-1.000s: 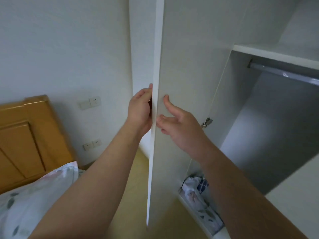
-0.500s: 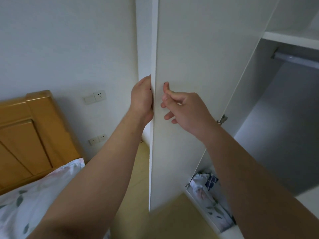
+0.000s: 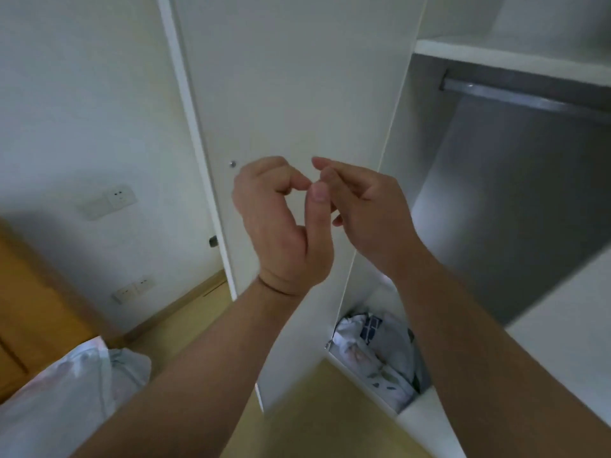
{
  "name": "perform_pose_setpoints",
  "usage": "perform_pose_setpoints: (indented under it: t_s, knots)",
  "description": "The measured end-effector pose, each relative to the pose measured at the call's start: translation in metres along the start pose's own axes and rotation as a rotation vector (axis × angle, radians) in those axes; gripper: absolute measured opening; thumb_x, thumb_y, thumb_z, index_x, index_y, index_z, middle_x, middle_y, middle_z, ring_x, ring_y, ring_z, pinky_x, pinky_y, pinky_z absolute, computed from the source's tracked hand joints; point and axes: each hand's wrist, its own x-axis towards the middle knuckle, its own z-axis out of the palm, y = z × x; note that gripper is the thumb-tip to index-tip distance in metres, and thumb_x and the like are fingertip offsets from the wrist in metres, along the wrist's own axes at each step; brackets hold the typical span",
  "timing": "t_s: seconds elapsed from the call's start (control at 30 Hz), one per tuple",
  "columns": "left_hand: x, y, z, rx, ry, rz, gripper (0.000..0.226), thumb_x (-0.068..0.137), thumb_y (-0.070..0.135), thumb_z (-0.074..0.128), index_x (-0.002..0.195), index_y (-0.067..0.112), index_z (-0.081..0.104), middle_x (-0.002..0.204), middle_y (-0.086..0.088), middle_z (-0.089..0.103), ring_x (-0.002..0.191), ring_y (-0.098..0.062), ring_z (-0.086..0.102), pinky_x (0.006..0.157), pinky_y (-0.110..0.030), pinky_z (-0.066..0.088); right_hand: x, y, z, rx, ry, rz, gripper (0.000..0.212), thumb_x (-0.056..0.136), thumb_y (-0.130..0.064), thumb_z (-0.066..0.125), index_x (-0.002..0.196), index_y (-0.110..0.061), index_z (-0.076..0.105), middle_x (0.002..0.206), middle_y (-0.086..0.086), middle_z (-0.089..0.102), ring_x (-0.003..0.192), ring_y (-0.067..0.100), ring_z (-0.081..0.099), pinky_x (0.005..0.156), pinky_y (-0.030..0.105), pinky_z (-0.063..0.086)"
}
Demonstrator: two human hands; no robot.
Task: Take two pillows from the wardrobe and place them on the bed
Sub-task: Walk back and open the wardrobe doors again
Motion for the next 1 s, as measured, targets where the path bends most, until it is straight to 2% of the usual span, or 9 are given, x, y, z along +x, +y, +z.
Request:
perform_pose_setpoints:
  t_s: [0.13, 0.2, 0.27, 0.33, 0.43, 0.57, 0.67, 0.87, 1.0]
  knots:
    - [-0.03, 0.025, 0.065, -0.179, -0.288, -0.273, 0.015, 0.097, 0.015, 0.047, 0.087, 0.007, 0.054, 0.082, 0.0, 0.05, 0.072, -0.022, 0.05, 0.067, -0.043, 0.046, -0.013, 0.023, -0.067, -0.062, 0.306, 0.154, 0.022, 0.102, -0.027, 0.054, 0.112, -0.026, 0.074, 0.09, -0.007, 0.076, 0.067, 0.01, 0.072, 0.07, 0.037, 0.062]
    - [-0.04, 0.042, 0.098, -0.245, -0.457, -0.43, 0.013, 0.099, 0.018, 0.048, 0.088, 0.014, 0.054, 0.081, 0.005, 0.052, 0.073, -0.016, 0.052, 0.07, -0.027, 0.049, -0.025, 0.037, -0.106, -0.113, 0.457, 0.213, 0.021, 0.101, -0.026, 0.054, 0.106, -0.028, 0.074, 0.091, -0.005, 0.076, 0.068, 0.009, 0.072, 0.072, 0.037, 0.06]
    - [-0.049, 0.056, 0.127, -0.265, -0.638, -0.478, 0.013, 0.099, 0.017, 0.05, 0.088, 0.016, 0.056, 0.078, 0.008, 0.054, 0.073, -0.01, 0.052, 0.069, -0.012, 0.04, -0.039, 0.05, -0.143, -0.177, 0.599, 0.276, 0.021, 0.1, -0.028, 0.054, 0.104, -0.027, 0.074, 0.094, -0.005, 0.075, 0.073, 0.008, 0.071, 0.077, 0.036, 0.06]
    - [-0.059, 0.069, 0.157, -0.321, -0.834, -0.507, 0.013, 0.099, 0.019, 0.052, 0.092, 0.015, 0.062, 0.08, 0.007, 0.059, 0.076, -0.01, 0.057, 0.068, -0.013, 0.04, -0.055, 0.058, -0.182, -0.301, 0.741, 0.323, 0.023, 0.098, -0.031, 0.055, 0.111, -0.024, 0.073, 0.104, -0.006, 0.074, 0.088, 0.012, 0.07, 0.084, 0.034, 0.056]
    - [-0.072, 0.086, 0.188, -0.393, -1.078, -0.523, 0.02, 0.101, 0.028, 0.05, 0.107, 0.018, 0.066, 0.096, 0.004, 0.067, 0.089, -0.01, 0.064, 0.078, -0.022, 0.05, -0.072, 0.067, -0.226, -0.533, 0.885, 0.419, 0.035, 0.098, -0.028, 0.057, 0.131, -0.018, 0.058, 0.126, 0.006, 0.061, 0.106, 0.021, 0.062, 0.084, 0.027, 0.043]
    - [-0.083, 0.108, 0.202, -0.429, -1.246, -0.497, 0.031, 0.103, 0.029, 0.049, 0.129, 0.018, 0.062, 0.12, 0.005, 0.066, 0.1, -0.004, 0.059, 0.077, -0.004, 0.039, -0.076, 0.077, -0.257, -0.732, 0.85, 0.497, 0.054, 0.092, -0.026, 0.064, 0.14, -0.02, 0.039, 0.138, 0.015, 0.04, 0.12, 0.037, 0.05, 0.094, 0.041, 0.044]
    - [-0.086, 0.112, 0.203, -0.471, -1.337, -0.494, 0.033, 0.103, 0.028, 0.049, 0.133, 0.019, 0.058, 0.127, 0.003, 0.065, 0.104, -0.003, 0.057, 0.082, -0.007, 0.036, -0.068, 0.074, -0.268, -0.775, 0.82, 0.405, 0.05, 0.092, -0.025, 0.063, 0.138, -0.019, 0.042, 0.135, 0.012, 0.045, 0.113, 0.034, 0.056, 0.092, 0.04, 0.047]
    - [-0.087, 0.105, 0.192, -0.533, -1.422, -0.514, 0.036, 0.103, 0.022, 0.05, 0.139, 0.02, 0.053, 0.131, 0.005, 0.061, 0.107, -0.001, 0.055, 0.087, -0.007, 0.037, -0.061, 0.065, -0.276, -0.912, 0.769, 0.515, 0.034, 0.095, -0.031, 0.058, 0.125, -0.016, 0.053, 0.124, 0.008, 0.055, 0.106, 0.03, 0.06, 0.085, 0.038, 0.048]
    - [-0.091, 0.105, 0.191, -0.581, -1.411, -0.546, 0.035, 0.101, 0.017, 0.05, 0.135, 0.02, 0.058, 0.129, 0.004, 0.064, 0.115, -0.009, 0.061, 0.096, -0.017, 0.043, -0.072, 0.057, -0.265, -0.925, 0.826, 0.514, 0.031, 0.094, -0.034, 0.059, 0.119, -0.016, 0.055, 0.116, 0.006, 0.059, 0.091, 0.021, 0.056, 0.078, 0.032, 0.044]
